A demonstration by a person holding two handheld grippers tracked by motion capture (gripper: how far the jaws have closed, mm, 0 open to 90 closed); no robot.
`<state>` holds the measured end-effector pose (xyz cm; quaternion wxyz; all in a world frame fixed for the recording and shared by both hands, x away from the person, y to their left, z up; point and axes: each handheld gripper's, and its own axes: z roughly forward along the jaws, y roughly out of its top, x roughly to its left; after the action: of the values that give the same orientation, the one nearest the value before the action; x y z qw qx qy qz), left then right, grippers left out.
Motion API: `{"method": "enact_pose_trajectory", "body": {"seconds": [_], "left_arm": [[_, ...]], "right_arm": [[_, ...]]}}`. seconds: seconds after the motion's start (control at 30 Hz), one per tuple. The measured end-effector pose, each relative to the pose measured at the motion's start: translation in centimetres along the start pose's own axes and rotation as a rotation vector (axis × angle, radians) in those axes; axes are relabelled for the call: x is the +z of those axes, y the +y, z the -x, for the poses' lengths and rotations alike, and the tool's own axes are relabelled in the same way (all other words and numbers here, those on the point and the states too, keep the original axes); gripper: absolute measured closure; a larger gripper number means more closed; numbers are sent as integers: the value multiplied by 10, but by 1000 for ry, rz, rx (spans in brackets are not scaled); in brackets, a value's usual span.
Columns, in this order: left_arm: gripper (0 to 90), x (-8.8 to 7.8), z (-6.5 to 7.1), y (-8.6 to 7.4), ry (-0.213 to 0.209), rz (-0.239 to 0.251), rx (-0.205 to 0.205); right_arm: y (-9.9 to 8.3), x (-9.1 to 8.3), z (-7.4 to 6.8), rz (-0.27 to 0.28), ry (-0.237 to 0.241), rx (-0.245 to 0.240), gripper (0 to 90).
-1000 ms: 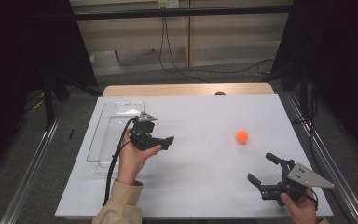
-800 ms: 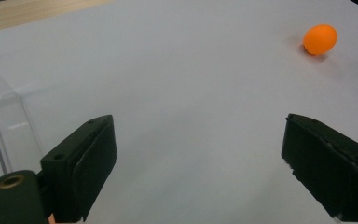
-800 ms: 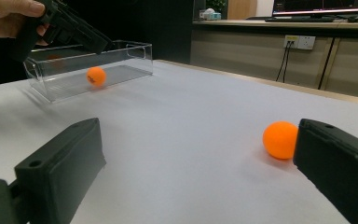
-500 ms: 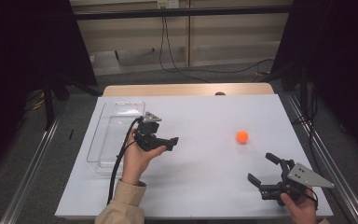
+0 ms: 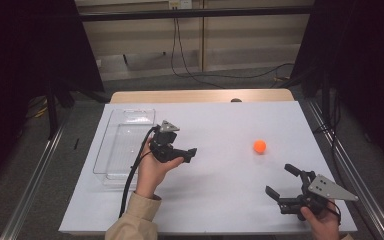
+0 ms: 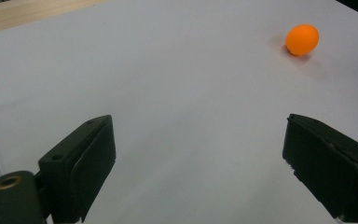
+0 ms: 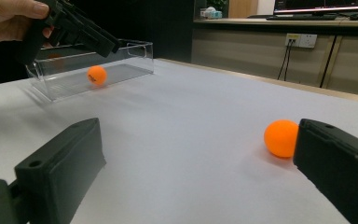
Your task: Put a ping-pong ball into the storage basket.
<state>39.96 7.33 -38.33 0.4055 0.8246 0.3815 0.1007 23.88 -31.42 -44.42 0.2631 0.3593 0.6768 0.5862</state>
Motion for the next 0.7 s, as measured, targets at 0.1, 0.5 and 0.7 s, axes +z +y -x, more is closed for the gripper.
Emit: {"method": "enact_pose_trajectory", "body": {"seconds": [0.1, 0.5, 0.7], "left_arm": [[93, 1, 1, 0, 0, 4, 2], [91, 9, 11, 1, -26, 10, 21], [88, 10, 15, 1, -34, 23, 23]], "right_arm": [[0, 0, 0, -2, -1, 0, 14], [0, 0, -1, -2, -1, -1, 14], [0, 0, -1, -8, 0, -5, 14]]}}
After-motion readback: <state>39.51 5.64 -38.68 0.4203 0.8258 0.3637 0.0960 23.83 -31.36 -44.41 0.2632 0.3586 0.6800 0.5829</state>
